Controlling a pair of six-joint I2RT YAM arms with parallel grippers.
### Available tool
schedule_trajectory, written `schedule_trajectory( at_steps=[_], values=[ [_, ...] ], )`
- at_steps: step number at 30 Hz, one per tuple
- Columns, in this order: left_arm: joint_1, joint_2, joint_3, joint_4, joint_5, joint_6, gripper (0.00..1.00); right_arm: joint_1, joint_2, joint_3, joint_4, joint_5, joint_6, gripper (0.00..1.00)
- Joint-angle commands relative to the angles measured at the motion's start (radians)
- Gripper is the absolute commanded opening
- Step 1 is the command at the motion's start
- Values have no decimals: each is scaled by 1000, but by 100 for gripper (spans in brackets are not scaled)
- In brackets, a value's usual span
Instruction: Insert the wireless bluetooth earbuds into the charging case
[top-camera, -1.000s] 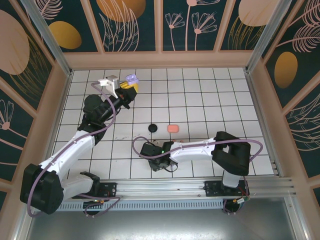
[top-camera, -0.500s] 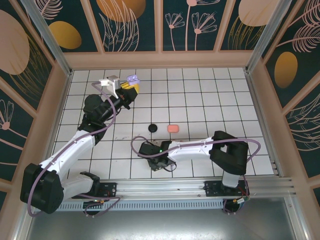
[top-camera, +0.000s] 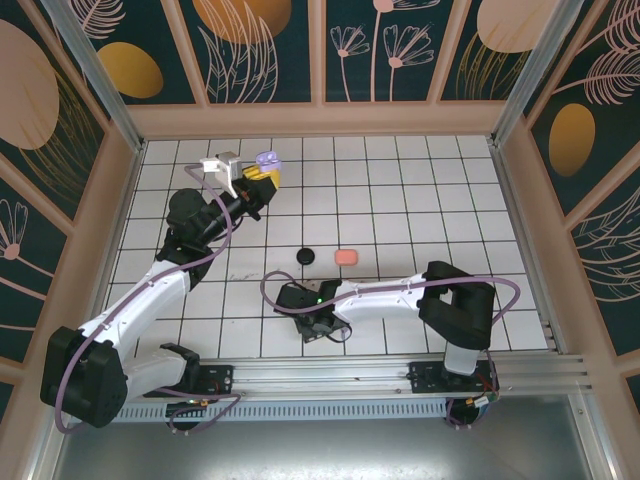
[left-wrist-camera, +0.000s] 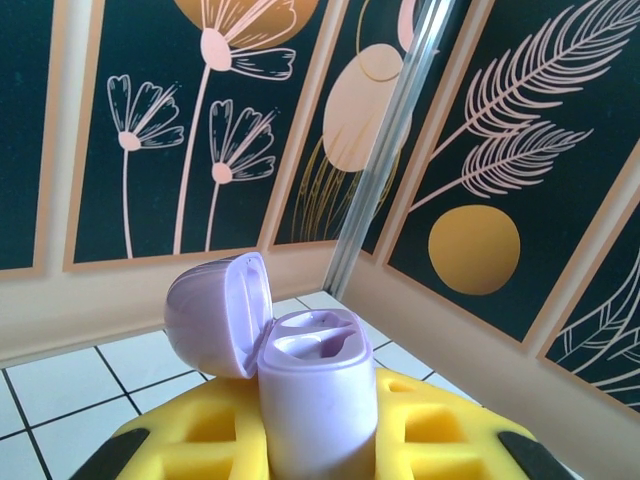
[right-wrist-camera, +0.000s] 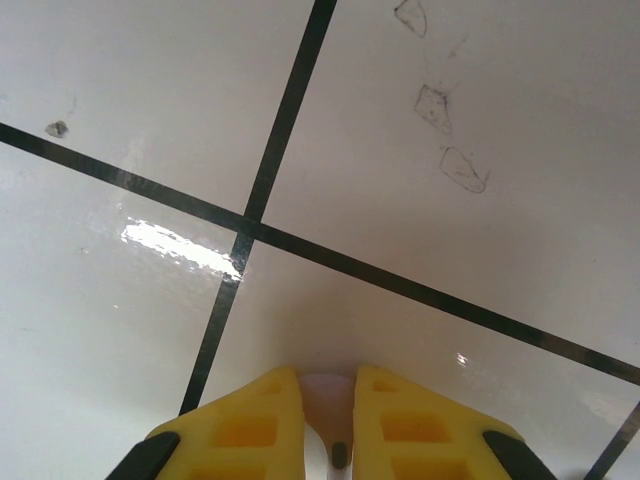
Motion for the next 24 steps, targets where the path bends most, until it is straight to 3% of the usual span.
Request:
schedule_trajectory(
  at_steps=[1, 12, 17, 24],
  values=[
    [0, -11, 15, 51, 53, 39, 0, -19, -15, -12, 21, 32, 12, 10],
    [-12, -44, -127, 217, 70, 171, 0, -148, -305, -4, 46, 102, -58, 9],
    [-34, -63, -192, 258, 84, 312, 0, -283, -477, 0, 80, 99, -142, 7],
    [-66, -47, -240, 377, 86, 366, 0, -481, -640, 86, 167, -20, -284, 7]
  ],
)
